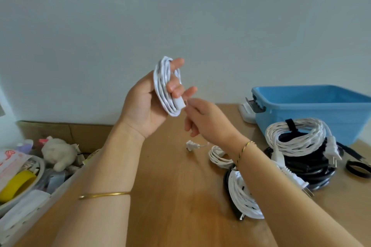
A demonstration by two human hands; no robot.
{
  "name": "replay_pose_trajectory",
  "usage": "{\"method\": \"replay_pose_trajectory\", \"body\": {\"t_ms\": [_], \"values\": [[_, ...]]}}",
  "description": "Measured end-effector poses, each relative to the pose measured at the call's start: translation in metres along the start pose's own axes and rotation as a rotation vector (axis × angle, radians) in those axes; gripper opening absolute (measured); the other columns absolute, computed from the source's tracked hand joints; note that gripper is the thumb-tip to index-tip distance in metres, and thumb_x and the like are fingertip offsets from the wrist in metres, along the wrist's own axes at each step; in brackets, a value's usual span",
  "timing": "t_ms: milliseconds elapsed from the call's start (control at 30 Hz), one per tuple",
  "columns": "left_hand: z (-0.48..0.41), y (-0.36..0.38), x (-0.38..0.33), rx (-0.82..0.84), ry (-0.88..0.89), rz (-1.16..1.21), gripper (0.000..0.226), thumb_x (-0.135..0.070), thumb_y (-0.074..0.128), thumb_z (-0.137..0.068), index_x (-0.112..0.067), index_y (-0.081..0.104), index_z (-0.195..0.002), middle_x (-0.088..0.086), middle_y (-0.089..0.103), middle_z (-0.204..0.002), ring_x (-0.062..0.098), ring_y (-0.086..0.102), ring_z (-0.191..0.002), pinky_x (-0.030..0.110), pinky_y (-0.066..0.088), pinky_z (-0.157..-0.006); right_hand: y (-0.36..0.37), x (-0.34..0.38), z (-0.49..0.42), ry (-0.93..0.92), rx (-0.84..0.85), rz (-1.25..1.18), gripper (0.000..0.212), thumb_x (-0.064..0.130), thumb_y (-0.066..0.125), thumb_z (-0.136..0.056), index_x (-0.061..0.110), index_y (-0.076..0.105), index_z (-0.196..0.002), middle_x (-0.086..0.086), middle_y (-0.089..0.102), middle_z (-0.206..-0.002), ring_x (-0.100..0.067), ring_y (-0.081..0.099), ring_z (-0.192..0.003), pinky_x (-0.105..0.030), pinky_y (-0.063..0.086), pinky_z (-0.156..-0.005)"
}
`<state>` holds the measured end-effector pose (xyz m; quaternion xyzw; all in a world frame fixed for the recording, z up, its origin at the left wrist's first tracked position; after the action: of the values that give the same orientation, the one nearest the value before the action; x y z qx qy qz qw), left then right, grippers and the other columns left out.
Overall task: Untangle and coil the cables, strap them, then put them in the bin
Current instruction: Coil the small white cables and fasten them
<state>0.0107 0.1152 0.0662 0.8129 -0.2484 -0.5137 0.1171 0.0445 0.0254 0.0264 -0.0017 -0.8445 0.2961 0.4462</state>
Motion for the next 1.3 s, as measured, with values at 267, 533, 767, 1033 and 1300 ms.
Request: {"method": "replay_pose_trajectory", "body": {"t_ms": [267,533,767,1033,1300], "values": [[0.006,-0.036,-0.022,-0.448,0.248,-0.33,0.022,-0.018,0.039,-0.101,-0.017,0.061,-0.098,-0.004,0.046,-0.051,0.011,0.047,-0.05,0.03,0.05,-0.081,0.035,0.014,0.011,0.015,0.333,0.248,0.027,0.014,0.038,-0.098,0.009,0.055,-0.118,0.003,0.055,-0.059,-0.005,0.047,-0.047,-0.012,0.038,-0.048],[0.005,-0.043,-0.014,-0.47,0.256,-0.823,0.035,-0.02,0.042,-0.098,-0.021,0.057,-0.067,0.0,0.055,-0.057,0.02,0.052,-0.063,0.033,0.039,-0.061,0.032,0.043,0.026,-0.09,0.492,0.429,0.021,0.015,0.042,-0.097,0.004,0.059,-0.103,0.0,0.057,-0.062,-0.01,0.054,-0.051,-0.018,0.043,-0.056],[0.004,-0.021,0.013,-0.162,-0.125,-1.145,0.038,-0.021,0.045,-0.092,-0.018,0.053,-0.055,0.0,0.056,-0.05,0.02,0.058,-0.054,0.031,0.049,-0.062,-0.018,0.064,0.013,-0.306,0.049,0.388,0.005,0.01,0.07,-0.077,0.007,0.068,-0.08,0.009,0.056,-0.063,-0.001,0.049,-0.061,-0.017,0.037,-0.059],[0.009,0.003,0.043,0.055,-0.397,-0.569,0.041,-0.018,0.033,-0.094,0.0,0.067,-0.082,0.0,0.038,-0.042,0.013,0.037,-0.037,0.029,0.052,-0.052,-0.064,0.044,0.012,-0.275,-0.146,0.013,0.006,0.001,0.07,-0.079,0.005,0.065,-0.077,-0.014,0.068,-0.074,-0.006,0.058,-0.062,-0.012,0.045,-0.061],[0.006,0.015,0.052,-0.1,-0.409,-0.184,0.052,-0.017,0.022,-0.086,-0.004,0.06,-0.052,-0.004,0.029,-0.031,0.008,0.027,-0.025,0.017,0.038,-0.042,-0.053,0.025,0.015,-0.18,0.007,-0.328,0.01,0.014,0.047,-0.098,0.01,0.05,-0.089,-0.022,0.054,-0.077,-0.014,0.052,-0.067,-0.029,0.043,-0.063]]}}
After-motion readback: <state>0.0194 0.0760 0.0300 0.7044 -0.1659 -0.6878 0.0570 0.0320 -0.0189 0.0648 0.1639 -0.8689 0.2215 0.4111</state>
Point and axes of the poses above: each hand's wrist, its own z-axis away from the middle knuckle, its own y-axis out of the palm, x = y × z, the point moved 7 cm from there along -z, towards the middle knuckle
